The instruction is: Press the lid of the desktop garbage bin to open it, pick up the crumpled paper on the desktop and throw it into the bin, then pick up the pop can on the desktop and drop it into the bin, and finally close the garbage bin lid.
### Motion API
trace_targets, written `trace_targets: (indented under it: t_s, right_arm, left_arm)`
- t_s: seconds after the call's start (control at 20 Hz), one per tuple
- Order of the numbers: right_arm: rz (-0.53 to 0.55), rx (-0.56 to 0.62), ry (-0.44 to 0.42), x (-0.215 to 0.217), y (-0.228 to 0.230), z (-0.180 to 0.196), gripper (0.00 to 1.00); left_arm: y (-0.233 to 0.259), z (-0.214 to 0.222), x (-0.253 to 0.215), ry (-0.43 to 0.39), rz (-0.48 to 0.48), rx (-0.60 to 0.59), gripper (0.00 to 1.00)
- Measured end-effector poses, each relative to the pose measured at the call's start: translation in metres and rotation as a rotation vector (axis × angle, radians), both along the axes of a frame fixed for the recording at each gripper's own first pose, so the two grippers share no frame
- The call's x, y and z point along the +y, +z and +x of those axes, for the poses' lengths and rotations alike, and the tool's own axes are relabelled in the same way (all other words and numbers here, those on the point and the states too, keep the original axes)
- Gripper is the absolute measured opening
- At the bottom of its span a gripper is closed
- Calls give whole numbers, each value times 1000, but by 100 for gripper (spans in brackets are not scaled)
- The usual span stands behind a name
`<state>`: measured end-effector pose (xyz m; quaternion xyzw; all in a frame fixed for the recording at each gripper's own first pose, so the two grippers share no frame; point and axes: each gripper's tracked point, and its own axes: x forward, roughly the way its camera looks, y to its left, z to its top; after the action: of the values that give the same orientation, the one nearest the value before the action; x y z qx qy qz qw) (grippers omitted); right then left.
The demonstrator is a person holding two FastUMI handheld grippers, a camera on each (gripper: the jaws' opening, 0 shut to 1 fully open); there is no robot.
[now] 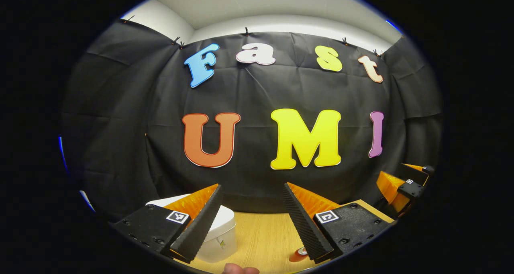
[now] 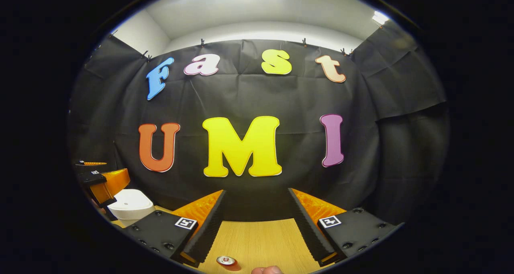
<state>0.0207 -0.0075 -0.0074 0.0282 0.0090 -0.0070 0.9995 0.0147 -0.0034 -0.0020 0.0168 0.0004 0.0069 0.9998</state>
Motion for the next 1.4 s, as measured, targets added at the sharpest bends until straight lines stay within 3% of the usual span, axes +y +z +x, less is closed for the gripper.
trace_targets:
  t_s: [0.95, 1.35, 1.4]
  right_arm:
    - [-29, 39, -40, -42, -11, -4, 94]
    - [-43, 37, -37, -51, -9, -4, 94]
    - [-45, 37, -37, -52, -9, -4, 94]
  left_arm:
    - [-18, 13, 13, 83, 14, 13, 98]
    - [-9, 36, 55, 170, 17, 0, 98]
    - [-9, 38, 62, 180, 12, 1, 89]
